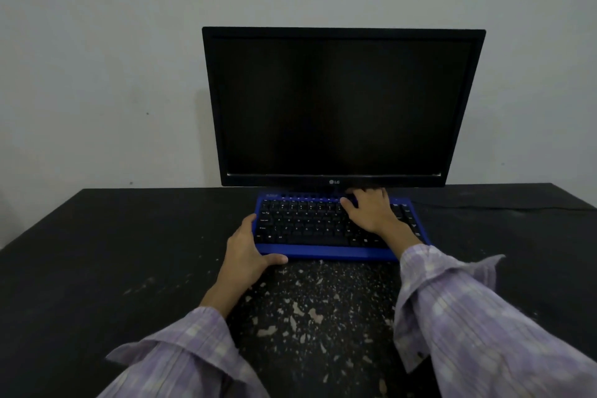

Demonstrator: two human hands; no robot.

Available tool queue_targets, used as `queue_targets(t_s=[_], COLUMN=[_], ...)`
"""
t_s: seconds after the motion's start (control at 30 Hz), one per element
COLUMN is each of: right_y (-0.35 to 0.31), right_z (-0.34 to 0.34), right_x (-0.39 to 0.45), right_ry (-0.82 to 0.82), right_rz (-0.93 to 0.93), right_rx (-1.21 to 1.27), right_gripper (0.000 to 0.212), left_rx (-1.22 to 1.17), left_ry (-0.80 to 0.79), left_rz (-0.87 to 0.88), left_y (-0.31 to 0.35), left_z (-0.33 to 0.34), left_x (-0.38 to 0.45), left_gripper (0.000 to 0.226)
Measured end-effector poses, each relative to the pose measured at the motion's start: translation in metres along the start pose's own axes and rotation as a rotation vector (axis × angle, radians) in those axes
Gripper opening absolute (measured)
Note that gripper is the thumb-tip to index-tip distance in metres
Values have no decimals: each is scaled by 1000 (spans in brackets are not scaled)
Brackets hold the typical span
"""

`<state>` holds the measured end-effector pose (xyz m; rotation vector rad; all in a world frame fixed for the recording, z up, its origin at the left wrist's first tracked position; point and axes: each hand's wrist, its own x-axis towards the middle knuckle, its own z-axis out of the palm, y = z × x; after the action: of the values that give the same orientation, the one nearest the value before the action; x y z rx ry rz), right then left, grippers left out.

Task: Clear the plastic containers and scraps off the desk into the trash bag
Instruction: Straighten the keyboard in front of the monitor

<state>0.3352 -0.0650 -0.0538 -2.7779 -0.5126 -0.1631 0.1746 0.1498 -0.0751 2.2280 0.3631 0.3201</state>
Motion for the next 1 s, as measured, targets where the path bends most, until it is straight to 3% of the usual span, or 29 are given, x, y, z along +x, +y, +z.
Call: queue_targets(t_s=[0.23,0.5,0.67,1.0], right_y=[-3,-14,-16,-7], right_z=[-1,0,-4,-11], right_x=[-37,-88,-110,-155], right_ry=[-29,-58,-73,-132], right_rz=[-30,-72,-82,-29], right_rx=[57,62,46,-7], right_gripper=[38,35,35,59], left_rx=[22,13,9,45], left_ry=[7,-17,1,-62], left_rz=[94,4,48,46], left_y=[6,-1,0,1], left_z=[-13,-26,-28,-41], left_x=[-45,-101,-128,-143], left_gripper=[92,114,97,97])
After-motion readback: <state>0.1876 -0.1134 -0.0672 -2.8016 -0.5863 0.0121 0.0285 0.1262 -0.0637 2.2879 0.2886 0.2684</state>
